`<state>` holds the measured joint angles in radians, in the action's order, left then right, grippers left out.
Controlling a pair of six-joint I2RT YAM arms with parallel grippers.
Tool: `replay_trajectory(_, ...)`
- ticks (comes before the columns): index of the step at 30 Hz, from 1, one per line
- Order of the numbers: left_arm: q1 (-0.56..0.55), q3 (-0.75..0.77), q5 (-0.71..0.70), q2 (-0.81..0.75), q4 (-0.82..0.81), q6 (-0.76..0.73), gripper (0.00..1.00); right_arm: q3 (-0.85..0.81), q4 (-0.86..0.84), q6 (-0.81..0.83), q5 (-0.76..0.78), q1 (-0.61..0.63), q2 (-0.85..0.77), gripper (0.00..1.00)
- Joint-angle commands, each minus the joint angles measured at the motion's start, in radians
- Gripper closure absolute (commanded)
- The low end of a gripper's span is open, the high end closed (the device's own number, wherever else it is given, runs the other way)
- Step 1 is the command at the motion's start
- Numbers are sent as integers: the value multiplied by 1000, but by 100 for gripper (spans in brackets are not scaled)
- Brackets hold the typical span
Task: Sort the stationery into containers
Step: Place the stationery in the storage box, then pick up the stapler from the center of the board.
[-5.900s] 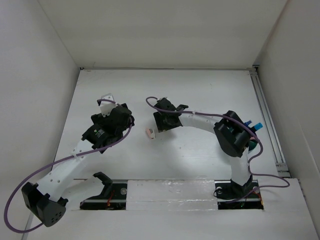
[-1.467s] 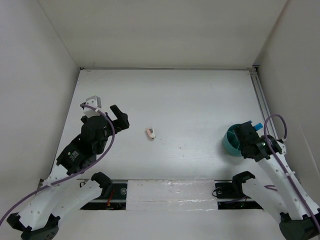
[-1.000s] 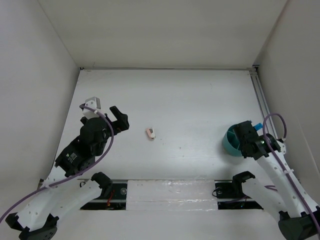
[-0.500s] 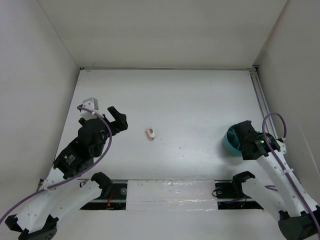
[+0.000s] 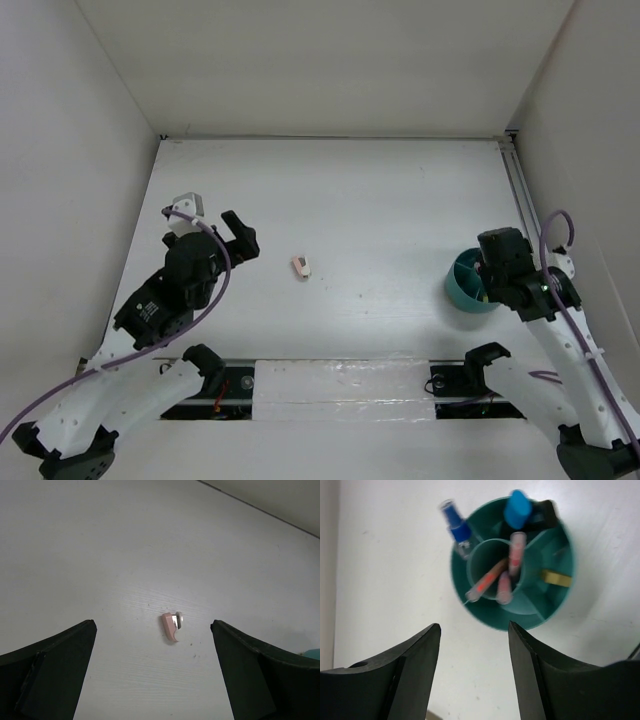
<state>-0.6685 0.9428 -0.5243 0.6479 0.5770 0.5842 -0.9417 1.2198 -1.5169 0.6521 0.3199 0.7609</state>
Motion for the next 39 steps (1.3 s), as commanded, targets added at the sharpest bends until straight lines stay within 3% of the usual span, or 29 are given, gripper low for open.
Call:
replay_trajectory(1, -6, -4, -2, 53, -9, 3, 0, -95, -163, 197, -55, 16, 14, 38)
replay_trajectory(6, -6, 16, 20, 139, -9, -6, 0, -180, -398, 536, -129, 134, 121, 38)
replay_trajectory(8, 46, 27, 44, 159, -9, 5, 0, -222, -451, 607, -172, 239, 172, 36)
replay_trajectory(11, 108, 17, 63, 180, -19, 5, 0, -284, -526, 742, -215, 399, 348, 31)
replay_trajectory(15, 141, 8, 63, 213, -19, 17, 0, -483, -502, 804, -90, 556, 656, 24)
replay_trajectory(17, 141, 8, 29, 249, 4, 52, 0, -500, -548, 823, -75, 570, 748, 24)
replay_trajectory(20, 141, 37, -69, 262, 67, 121, 0, -486, -717, 911, -193, 582, 816, 23)
replay_trajectory(25, 141, 59, -259, 217, 182, 258, 0, -603, -693, 971, -316, 602, 1037, 23)
replay_trajectory(31, 141, 47, -270, 147, 164, 267, 0, -612, -752, 1014, -377, 653, 1183, 26)
replay_trajectory(39, 141, 47, -220, 197, 146, 226, 0, -670, -761, 1058, -408, 676, 1281, 27)
